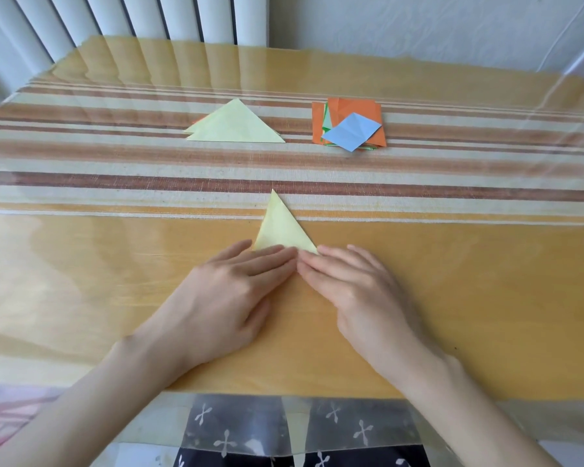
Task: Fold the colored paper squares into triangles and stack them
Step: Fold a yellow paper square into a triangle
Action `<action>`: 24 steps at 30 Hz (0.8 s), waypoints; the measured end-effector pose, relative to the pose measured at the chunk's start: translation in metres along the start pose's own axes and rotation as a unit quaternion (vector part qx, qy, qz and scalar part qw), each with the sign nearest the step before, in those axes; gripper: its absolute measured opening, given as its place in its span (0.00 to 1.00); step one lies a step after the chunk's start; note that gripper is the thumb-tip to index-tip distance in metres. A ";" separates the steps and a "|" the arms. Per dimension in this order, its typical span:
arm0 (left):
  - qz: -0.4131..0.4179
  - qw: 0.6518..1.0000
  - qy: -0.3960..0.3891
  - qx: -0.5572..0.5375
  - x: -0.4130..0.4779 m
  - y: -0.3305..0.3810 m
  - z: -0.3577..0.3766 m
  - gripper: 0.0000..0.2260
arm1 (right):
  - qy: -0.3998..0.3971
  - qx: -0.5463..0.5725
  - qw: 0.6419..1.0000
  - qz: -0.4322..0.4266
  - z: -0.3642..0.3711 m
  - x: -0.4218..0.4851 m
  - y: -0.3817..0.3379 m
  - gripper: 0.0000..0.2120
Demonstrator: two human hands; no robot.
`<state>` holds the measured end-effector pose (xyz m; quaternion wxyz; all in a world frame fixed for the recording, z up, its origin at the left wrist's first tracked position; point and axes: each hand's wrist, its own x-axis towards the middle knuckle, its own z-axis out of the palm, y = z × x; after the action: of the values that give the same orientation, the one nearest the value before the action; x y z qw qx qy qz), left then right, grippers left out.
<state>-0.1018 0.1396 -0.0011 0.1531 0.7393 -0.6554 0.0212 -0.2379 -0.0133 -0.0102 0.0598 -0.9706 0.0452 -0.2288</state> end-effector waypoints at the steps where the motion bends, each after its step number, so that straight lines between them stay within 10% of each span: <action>1: -0.013 1.000 -0.019 -0.010 -0.006 0.001 0.000 0.24 | -0.016 -0.014 1.000 -0.012 -0.001 -0.001 0.002 0.29; 16: -0.149 0.978 0.108 -0.102 -0.021 0.005 -0.004 0.20 | 0.030 -0.018 0.999 0.035 -0.011 -0.017 0.011 0.24; 24: -0.218 0.947 0.172 -0.163 -0.010 -0.006 -0.008 0.22 | 0.032 0.168 0.972 0.163 -0.021 -0.008 0.016 0.16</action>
<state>-0.0963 0.1521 0.0029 0.3823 0.8144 -0.4366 0.0071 -0.2553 -0.0306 0.0023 0.2570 -0.9183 0.1655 -0.2514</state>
